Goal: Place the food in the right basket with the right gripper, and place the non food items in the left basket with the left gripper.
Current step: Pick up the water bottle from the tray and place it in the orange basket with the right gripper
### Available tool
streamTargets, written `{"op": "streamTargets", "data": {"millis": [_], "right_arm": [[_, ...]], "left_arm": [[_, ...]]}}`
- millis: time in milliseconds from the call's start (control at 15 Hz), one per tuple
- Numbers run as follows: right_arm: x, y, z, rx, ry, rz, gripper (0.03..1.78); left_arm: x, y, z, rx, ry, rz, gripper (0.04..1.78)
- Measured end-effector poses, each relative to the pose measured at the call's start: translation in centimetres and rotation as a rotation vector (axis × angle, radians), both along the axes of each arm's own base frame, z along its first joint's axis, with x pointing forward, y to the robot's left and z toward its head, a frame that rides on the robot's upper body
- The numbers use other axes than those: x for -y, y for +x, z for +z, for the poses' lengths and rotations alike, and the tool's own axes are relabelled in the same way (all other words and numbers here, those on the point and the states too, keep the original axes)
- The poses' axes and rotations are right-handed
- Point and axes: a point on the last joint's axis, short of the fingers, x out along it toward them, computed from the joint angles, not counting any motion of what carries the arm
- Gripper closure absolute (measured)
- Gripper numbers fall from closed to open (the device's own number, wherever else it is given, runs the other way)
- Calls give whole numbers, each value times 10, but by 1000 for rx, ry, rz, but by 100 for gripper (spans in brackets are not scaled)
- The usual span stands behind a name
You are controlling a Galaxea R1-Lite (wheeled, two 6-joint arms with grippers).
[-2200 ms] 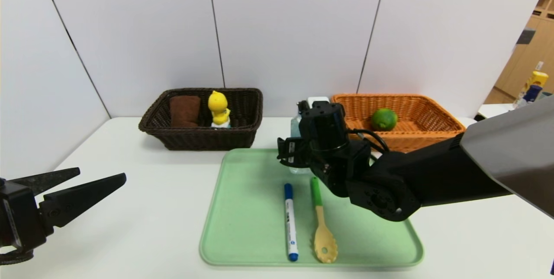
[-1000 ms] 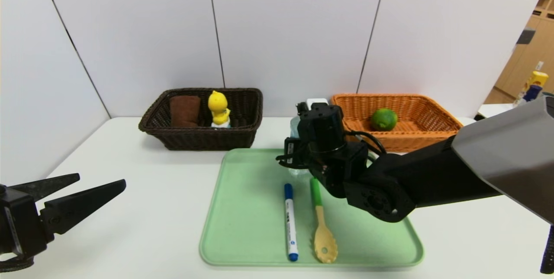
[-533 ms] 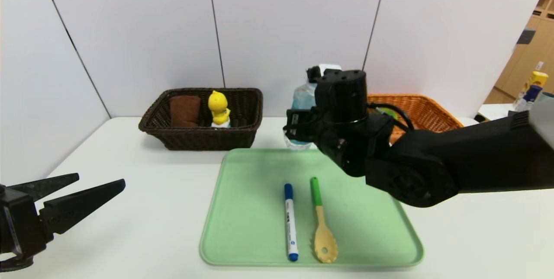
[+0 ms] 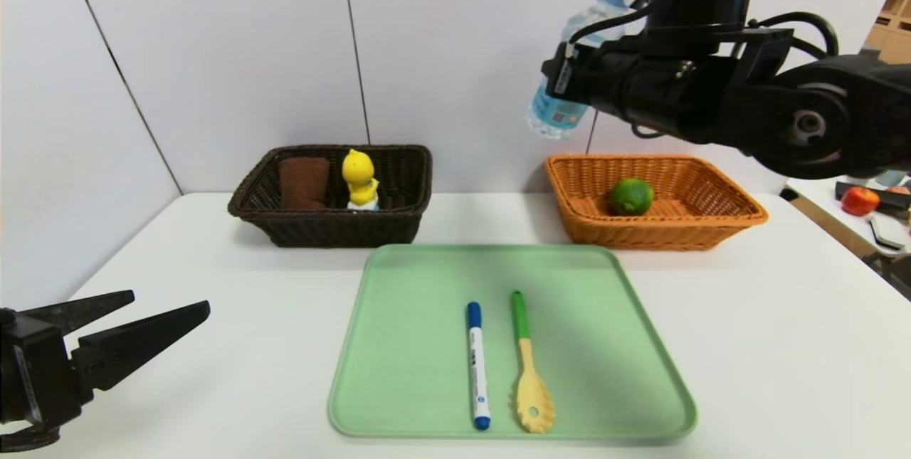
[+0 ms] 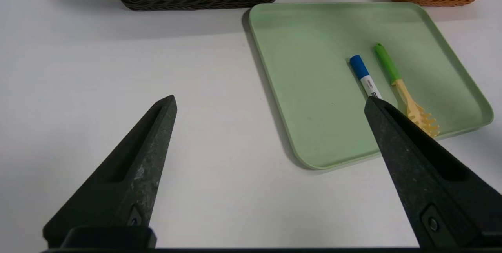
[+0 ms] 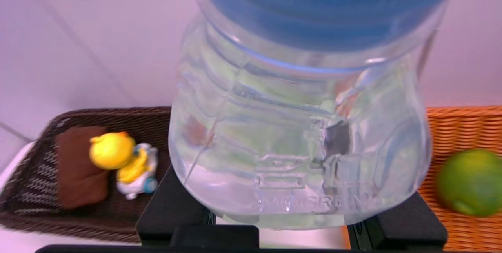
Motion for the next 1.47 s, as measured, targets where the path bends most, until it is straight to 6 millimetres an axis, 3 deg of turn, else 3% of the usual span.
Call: {"op": "streamTargets", "data": {"millis": [200, 400, 1000, 1467], "right_arm": [[39, 25, -5, -30, -11, -85, 97], [58, 46, -28, -87, -28, -112, 97], [67, 90, -102, -201, -63, -172, 97], [72, 102, -134, -260, -84, -189, 97]], "left_arm": [[0, 0, 0, 1, 0, -1, 13], [1, 2, -1, -6, 2, -1, 13], [2, 9, -3, -29, 10, 1, 13], [2, 9, -4, -33, 12, 4, 13]]}}
